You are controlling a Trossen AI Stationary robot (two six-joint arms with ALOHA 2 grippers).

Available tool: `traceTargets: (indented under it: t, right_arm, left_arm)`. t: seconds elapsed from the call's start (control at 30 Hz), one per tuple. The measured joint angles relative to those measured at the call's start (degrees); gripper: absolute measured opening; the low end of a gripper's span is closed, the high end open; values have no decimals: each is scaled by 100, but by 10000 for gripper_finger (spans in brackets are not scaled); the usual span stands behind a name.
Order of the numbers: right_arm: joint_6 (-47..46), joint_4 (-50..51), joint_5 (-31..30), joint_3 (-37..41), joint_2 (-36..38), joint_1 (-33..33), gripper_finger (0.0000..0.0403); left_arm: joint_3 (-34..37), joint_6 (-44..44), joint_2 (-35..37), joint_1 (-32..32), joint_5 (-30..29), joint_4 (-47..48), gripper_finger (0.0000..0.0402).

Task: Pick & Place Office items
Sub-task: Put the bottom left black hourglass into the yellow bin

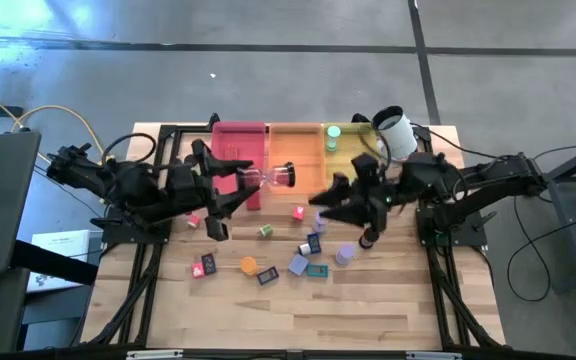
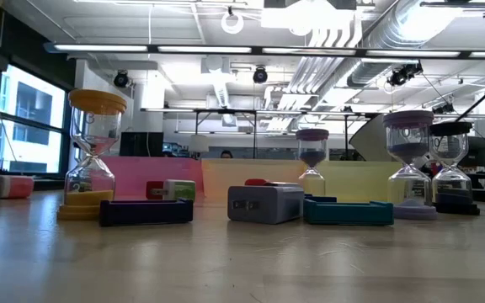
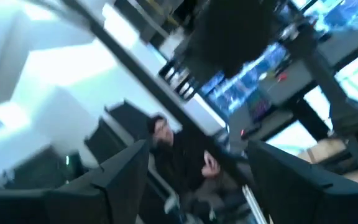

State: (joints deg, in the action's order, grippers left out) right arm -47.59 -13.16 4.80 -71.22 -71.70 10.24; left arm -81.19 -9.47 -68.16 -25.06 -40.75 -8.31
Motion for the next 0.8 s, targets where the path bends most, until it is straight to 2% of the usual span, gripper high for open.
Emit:
traceTargets:
  t: [0.13, 0.23, 0.37, 0.8]
  right_arm:
    - [-598, -197, -11, 0, 18, -447, 263]
    - [-950, -271, -17, 0, 28, -707, 263]
    - [-968, -381, 228, 0, 15, -934, 263]
    - [-979, -362, 661, 2, -39, -1256, 263]
  left_arm:
    - [0, 527, -63, 135, 277, -90, 200]
    - [0, 606, -159, 283, 366, -95, 200]
    - [4, 406, -277, 399, 375, -79, 200]
    - [4, 648, -291, 893, 643, -10, 200]
